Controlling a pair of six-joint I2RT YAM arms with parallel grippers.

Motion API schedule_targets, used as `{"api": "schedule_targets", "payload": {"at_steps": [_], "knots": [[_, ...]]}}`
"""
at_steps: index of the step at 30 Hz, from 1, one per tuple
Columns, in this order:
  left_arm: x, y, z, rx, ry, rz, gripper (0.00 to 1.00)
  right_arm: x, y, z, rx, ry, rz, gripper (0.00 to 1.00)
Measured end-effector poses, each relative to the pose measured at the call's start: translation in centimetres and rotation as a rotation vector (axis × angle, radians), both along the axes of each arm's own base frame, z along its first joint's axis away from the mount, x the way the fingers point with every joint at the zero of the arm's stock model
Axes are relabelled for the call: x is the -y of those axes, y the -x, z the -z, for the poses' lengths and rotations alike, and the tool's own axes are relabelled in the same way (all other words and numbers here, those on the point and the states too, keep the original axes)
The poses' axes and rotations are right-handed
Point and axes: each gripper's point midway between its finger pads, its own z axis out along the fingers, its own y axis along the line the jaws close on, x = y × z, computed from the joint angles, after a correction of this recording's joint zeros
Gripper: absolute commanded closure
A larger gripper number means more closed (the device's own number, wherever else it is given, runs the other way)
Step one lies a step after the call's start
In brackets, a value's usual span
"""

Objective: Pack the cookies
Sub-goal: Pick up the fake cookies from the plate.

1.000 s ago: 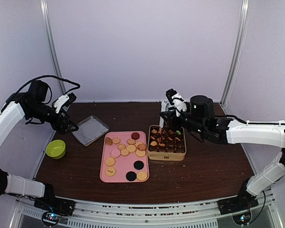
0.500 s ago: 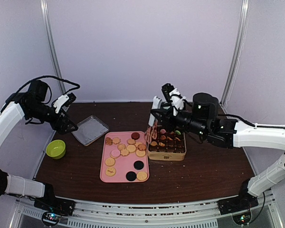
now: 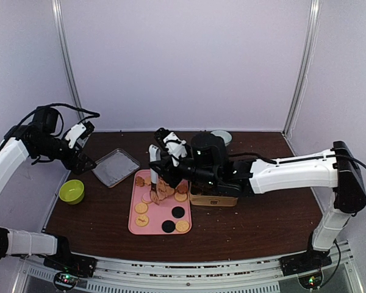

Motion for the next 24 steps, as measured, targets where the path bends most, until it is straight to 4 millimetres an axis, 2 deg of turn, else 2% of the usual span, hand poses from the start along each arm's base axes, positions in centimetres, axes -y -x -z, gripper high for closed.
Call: {"api": "schedule_targets", "payload": {"at_steps": [7,11,18,24], "knots": [[-0.1,0.0,0.4,-0.011,-0.003,-0.002,0.02,-3.9,-2.5,-0.8,0.022,-0.028,0.028,0.64],[-0.1,0.1,0.6,-0.017,-0.004,-0.002,0.02,-5.5,-3.5,0.7,0.016,-0.002,0.041,0.61],[0.0,0.2,1.0,-0.027,0.000,0.002,0.02,-6.3,-4.3,4.2,-0.011,0.073,0.053,0.61],[0.1,0.3,1.1,-0.030,0.001,0.004,0.02,-6.1,-4.5,4.3,-0.014,0.079,0.061,0.67]]}}
